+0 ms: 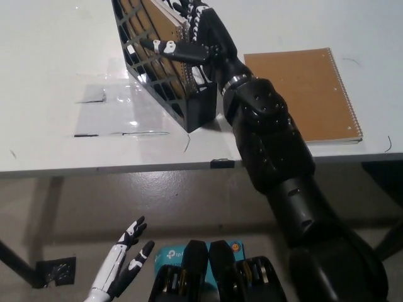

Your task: Use the right hand to pick up a book from the book holder on the left side and put it on another book on the right side

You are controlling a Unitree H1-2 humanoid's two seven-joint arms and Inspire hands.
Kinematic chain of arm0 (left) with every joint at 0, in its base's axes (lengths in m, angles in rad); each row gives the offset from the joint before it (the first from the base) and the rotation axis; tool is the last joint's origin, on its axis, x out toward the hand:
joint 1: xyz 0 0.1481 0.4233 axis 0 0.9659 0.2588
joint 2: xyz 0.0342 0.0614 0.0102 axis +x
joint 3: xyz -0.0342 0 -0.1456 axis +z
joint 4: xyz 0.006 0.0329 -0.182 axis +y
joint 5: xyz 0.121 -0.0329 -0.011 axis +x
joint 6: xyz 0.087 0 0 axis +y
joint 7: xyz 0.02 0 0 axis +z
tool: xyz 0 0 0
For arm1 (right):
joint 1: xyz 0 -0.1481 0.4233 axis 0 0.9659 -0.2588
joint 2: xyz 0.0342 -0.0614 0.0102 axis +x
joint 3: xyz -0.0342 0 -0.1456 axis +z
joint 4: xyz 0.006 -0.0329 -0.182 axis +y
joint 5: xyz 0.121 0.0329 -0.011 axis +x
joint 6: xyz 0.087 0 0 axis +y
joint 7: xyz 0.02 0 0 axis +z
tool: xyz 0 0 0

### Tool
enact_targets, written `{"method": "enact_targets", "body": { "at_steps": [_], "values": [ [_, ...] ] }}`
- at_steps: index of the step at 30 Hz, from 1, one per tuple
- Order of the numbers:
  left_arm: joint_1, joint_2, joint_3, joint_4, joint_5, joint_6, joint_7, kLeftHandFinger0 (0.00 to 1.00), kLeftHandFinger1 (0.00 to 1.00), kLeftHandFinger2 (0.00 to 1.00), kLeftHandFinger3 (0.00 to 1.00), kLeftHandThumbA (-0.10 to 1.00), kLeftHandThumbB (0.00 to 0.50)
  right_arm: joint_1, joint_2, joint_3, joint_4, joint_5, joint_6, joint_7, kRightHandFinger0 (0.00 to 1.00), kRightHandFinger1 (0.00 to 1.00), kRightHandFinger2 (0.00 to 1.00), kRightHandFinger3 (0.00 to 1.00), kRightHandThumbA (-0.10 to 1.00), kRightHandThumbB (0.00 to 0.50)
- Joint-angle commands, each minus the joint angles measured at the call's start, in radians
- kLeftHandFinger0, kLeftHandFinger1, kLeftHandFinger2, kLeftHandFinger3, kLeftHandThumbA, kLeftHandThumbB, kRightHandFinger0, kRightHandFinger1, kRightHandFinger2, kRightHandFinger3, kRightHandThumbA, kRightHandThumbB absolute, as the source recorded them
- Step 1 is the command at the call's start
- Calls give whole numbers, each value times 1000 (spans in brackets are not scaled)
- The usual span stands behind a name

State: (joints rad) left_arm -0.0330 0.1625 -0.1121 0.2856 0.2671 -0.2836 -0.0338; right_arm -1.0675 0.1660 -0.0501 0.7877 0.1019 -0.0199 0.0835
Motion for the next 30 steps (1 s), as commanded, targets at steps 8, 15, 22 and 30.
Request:
{"method": "enact_targets", "body": {
  "at_steps": [8,15,22,30],
  "values": [
    [-8,19,-5,-20,-16,-16,-16,1000,1000,1000,1000,909,194,-65,-5,2,102,10,-27,6,856,1000,1000,1000,1000,292],
    [-9,17,-6,-22,-14,-14,-14,1000,1000,1000,1000,911,192,-100,-18,-19,186,25,-48,15,883,1000,1000,1000,1000,309],
    [-3,19,-11,-18,-12,-23,-14,1000,1000,1000,1000,899,181,-115,17,-101,195,98,-84,-51,9,36,201,138,789,327],
    [-3,16,-14,-13,1,-27,-3,1000,1000,1000,1000,899,194,-109,93,-259,14,283,91,27,0,20,409,559,822,372]
  ]
}}
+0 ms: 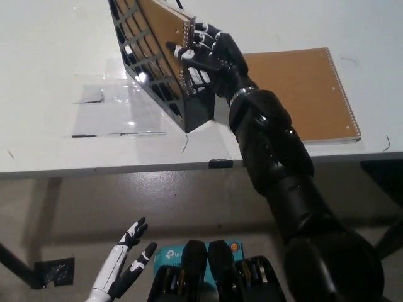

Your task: Use the right hand to pick up a book from the book holder on the left side and put it on another book on the right side

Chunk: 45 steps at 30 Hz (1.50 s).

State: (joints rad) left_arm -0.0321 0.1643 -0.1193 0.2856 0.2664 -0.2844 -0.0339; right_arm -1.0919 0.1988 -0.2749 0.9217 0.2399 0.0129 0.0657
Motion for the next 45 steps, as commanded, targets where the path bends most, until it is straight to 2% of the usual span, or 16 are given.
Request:
{"method": "enact_targets", "body": {
  "at_steps": [1,5,13,14,15,16,18,19,21,23,30,33,38,41,43,45],
  "values": [
    [-5,12,-6,-12,-1,-26,-2,1000,1000,1000,1000,890,202,-79,69,-30,-159,146,78,42,0,8,386,506,825,387],
    [-3,9,-3,-18,-2,-17,2,1000,1000,1000,1000,871,216,-66,87,-9,-239,148,110,48,0,77,451,528,861,418],
    [2,14,-7,-14,0,-21,-4,1000,1000,1000,1000,875,210,-28,79,5,-265,158,129,57,0,196,547,663,898,358],
    [0,14,-7,-6,-4,-32,-4,1000,1000,1000,1000,873,203,-28,80,-8,-262,175,138,52,0,207,569,685,802,343],
    [-2,14,-7,-3,-5,-36,-4,1000,1000,1000,1000,872,203,-29,80,-12,-260,182,142,49,0,208,572,686,795,343],
    [-3,15,-8,-4,-6,-34,-6,1000,1000,1000,1000,872,202,-35,83,-35,-253,211,158,38,0,210,581,692,588,318],
    [-3,12,-7,-8,-9,-26,-7,1000,1000,1000,1000,873,198,-51,82,-44,-237,204,154,2,0,221,618,682,-40,224],
    [0,13,-8,-7,-5,-33,-3,1000,1000,1000,1000,879,188,-59,77,-34,-236,184,144,-7,0,244,670,703,-98,171],
    [1,12,-9,-8,3,-32,1,1000,1000,1000,1000,902,197,-76,69,-30,-233,178,137,-12,0,293,746,733,-100,111],
    [2,11,-9,-7,0,-28,0,1000,1000,1000,1000,913,201,-105,62,-33,-232,182,140,-24,0,305,734,819,-100,92],
    [2,9,-9,-5,-2,-29,1,1000,1000,1000,1000,928,205,-265,19,-132,-189,271,161,-66,0,260,710,851,-100,90],
    [4,9,-11,-12,-1,-26,-1,1000,1000,1000,1000,939,208,-318,6,-179,-189,309,202,-107,0,243,701,1000,-100,77],
    [7,10,-12,-19,1,-18,-3,1000,1000,1000,1000,953,209,-359,-10,-198,-187,320,205,-89,0,244,710,1000,-100,62],
    [6,10,-12,-17,1,-22,-2,1000,1000,1000,1000,957,207,-383,-18,-215,-177,334,208,-97,0,275,723,1000,-100,89],
    [7,11,-12,-20,2,-24,-2,1000,1000,1000,1000,962,205,-399,-28,-220,-172,337,214,-102,0,264,690,919,-100,95],
    [8,11,-13,-17,4,-24,-1,1000,1000,1000,1000,972,213,-406,-34,-223,-170,340,218,-107,0,264,687,917,-100,96]
  ]
}}
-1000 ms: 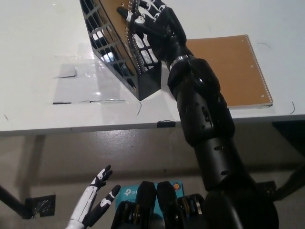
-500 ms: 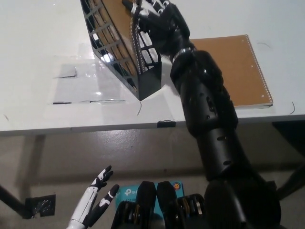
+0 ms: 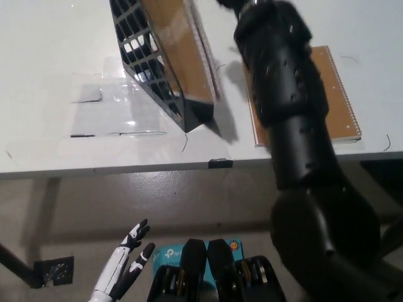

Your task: Use the right hand to pick up a book from the book holder on the left side and put it on another book on the right side

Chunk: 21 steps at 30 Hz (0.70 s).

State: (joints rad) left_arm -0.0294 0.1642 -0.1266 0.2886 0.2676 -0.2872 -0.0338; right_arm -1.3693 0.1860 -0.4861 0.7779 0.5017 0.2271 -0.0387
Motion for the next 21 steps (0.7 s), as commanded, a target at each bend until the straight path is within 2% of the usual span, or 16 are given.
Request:
{"method": "enact_targets", "body": {
  "at_steps": [1,3,6,14,15,16,17,18,19,20,21],
  "values": [
    [5,10,-6,-18,2,-21,0,1000,1000,1000,1000,973,215,-133,-26,-12,-24,80,6,-4,0,267,693,947,-100,93],
    [7,9,-5,-20,-2,-19,0,1000,1000,1000,1000,973,218,-141,-35,-14,-19,86,-6,-2,0,264,691,959,-100,74],
    [8,10,-6,-16,1,-30,3,1000,1000,1000,1000,970,207,-148,-49,-12,-11,88,-7,-8,0,264,686,1000,-100,80],
    [6,10,-7,-11,2,-35,4,1000,1000,1000,1000,957,187,-132,-84,-7,-20,98,-2,-12,0,299,723,1000,-100,69],
    [10,10,-8,-11,1,-37,3,1000,1000,1000,1000,957,192,-110,-92,37,-29,38,-25,-20,0,331,749,944,-100,105],
    [10,10,-8,-12,0,-35,2,1000,1000,1000,1000,958,193,-100,-96,66,-35,-1,-41,-26,0,327,760,873,-100,118],
    [9,11,-8,-12,-2,-33,0,1000,1000,1000,1000,958,193,-92,-105,104,-40,-42,-49,-39,99,447,842,899,-100,210],
    [8,11,-8,-12,-4,-30,-2,1000,1000,1000,1000,957,194,-39,-158,298,-70,-259,-113,10,849,1000,1000,1000,271,265],
    [6,11,-8,-11,-4,-30,-2,1000,1000,1000,1000,956,195,-22,-183,373,-91,-313,-111,39,1000,1000,1000,1000,497,419],
    [6,12,-7,-11,-4,-29,-2,1000,1000,1000,1000,955,194,5,-224,501,-136,-409,-81,87,1000,1000,1000,1000,681,478],
    [7,13,-7,-14,-3,-25,-3,1000,1000,1000,1000,955,193,17,-247,573,-164,-467,-58,103,1000,1000,1000,1000,728,496]
  ]
}}
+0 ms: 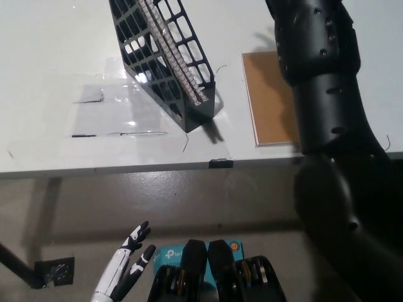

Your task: Use the right hand to pick up a book from the book holder on the left side and put it on another book on the right side

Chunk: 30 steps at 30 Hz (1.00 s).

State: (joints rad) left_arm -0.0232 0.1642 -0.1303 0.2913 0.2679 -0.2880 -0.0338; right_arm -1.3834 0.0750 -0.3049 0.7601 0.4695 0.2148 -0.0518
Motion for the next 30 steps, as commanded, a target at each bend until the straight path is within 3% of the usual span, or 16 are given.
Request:
{"method": "enact_targets", "body": {
  "at_steps": [1,8,13,20,30],
  "values": [
    [1,13,-3,-18,-1,-22,-2,1000,1000,1000,1000,956,193,59,-164,509,-205,-545,-24,109,1000,1000,1000,1000,842,500],
    [3,12,-8,-3,5,-47,6,1000,1000,1000,1000,953,184,197,-118,694,-340,-589,52,102,1000,1000,1000,1000,995,500],
    [3,13,-14,-7,14,-40,1,1000,1000,1000,1000,964,190,243,-100,766,-343,-586,121,82,1000,1000,1000,1000,1000,500],
    [-4,11,-12,-11,3,-44,1,1000,1000,1000,1000,940,183,227,-84,793,-304,-573,148,74,1000,1000,1000,1000,1000,500],
    [2,15,-17,-9,15,-38,8,1000,1000,1000,1000,967,213,199,-54,767,-300,-608,175,100,1000,1000,1000,1000,1000,500]
  ]
}}
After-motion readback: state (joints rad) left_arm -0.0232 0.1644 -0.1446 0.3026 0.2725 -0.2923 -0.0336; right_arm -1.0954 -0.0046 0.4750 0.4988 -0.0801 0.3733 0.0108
